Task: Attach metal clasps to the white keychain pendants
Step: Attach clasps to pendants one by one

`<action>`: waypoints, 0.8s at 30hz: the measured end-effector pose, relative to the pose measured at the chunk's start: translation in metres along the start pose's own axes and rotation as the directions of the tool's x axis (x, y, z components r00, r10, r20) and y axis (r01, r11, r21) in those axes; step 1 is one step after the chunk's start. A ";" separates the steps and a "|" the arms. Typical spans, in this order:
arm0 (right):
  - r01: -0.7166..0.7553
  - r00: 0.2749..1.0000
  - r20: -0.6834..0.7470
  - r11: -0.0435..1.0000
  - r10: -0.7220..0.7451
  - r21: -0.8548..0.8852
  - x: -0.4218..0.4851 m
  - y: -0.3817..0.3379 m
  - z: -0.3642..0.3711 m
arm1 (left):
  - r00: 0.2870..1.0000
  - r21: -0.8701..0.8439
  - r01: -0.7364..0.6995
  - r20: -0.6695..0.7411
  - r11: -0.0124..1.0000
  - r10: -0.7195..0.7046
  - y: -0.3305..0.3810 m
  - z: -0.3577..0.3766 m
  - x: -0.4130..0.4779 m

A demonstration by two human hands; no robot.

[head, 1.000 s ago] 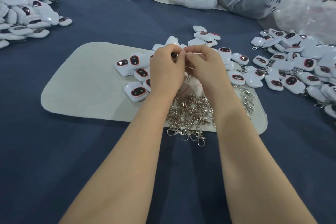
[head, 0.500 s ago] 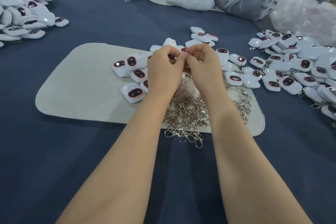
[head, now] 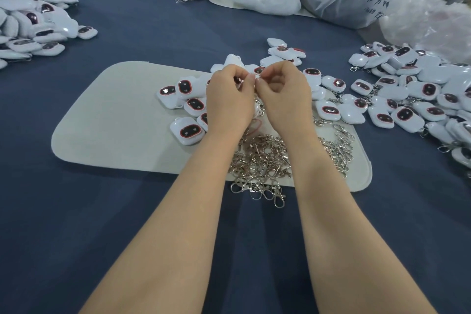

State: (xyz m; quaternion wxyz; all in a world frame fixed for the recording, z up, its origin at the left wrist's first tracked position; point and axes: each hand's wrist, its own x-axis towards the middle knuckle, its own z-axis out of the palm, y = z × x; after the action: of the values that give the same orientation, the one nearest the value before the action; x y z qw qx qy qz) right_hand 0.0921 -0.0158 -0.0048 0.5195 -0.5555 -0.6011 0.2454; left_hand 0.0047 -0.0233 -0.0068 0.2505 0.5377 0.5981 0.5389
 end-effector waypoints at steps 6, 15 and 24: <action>0.030 0.999 0.011 0.999 -0.030 -0.046 -0.001 -0.001 0.000 | 1.000 0.029 0.010 0.018 1.000 -0.011 -0.002 0.002 0.000; 0.006 0.999 -0.041 1.000 -0.006 0.003 0.001 0.001 -0.002 | 0.999 0.035 -0.030 0.037 0.999 0.029 -0.002 0.002 0.001; -0.020 1.000 -0.018 0.999 0.020 0.039 0.002 0.000 -0.005 | 0.996 0.102 -0.076 0.055 0.992 0.070 -0.003 0.001 -0.001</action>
State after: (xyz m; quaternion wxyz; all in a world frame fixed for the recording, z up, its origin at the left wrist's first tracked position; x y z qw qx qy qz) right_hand 0.0966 -0.0155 -0.0023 0.5331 -0.5534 -0.5859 0.2573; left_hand 0.0049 -0.0232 -0.0105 0.2176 0.5852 0.5985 0.5020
